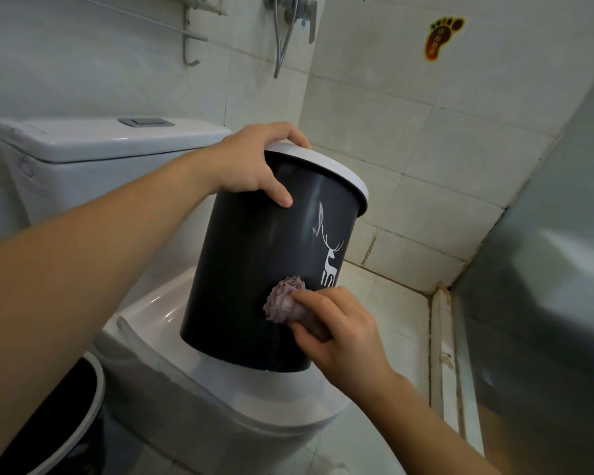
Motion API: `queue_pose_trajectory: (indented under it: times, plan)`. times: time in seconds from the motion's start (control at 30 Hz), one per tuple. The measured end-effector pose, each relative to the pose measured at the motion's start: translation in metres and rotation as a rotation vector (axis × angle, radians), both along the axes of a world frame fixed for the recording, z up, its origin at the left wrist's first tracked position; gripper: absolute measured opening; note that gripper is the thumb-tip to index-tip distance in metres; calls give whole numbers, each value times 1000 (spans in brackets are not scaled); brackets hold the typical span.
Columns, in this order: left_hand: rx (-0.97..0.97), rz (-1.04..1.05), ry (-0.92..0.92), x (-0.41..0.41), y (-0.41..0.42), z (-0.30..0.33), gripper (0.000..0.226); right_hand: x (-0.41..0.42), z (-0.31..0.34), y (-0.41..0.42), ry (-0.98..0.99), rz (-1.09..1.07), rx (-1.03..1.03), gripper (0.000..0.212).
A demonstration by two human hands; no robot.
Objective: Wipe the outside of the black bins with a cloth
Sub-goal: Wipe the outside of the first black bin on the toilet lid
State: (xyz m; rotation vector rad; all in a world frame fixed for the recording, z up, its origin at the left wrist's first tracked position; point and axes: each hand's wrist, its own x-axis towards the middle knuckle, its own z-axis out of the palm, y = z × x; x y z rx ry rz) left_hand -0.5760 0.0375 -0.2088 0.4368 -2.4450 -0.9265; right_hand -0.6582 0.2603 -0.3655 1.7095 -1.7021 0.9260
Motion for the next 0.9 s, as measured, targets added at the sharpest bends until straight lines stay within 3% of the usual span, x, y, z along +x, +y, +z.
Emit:
queue_pose_trajectory:
  times: [0.2, 0.37, 0.6, 0.9]
  plan:
    - [2, -35, -7, 1, -8, 1, 68, 1, 4, 1, -33, -9, 17, 27]
    - [-237, 98, -101, -8, -9, 7, 67, 3, 3, 0, -24, -22, 32, 28]
    - [-356, 89, -124, -9, -2, 1, 85, 4, 1, 2, -1, -12, 57, 30]
    - [-325, 66, -154, -2, -3, 3, 85, 12, -2, 8, 205, 77, 233, 21]
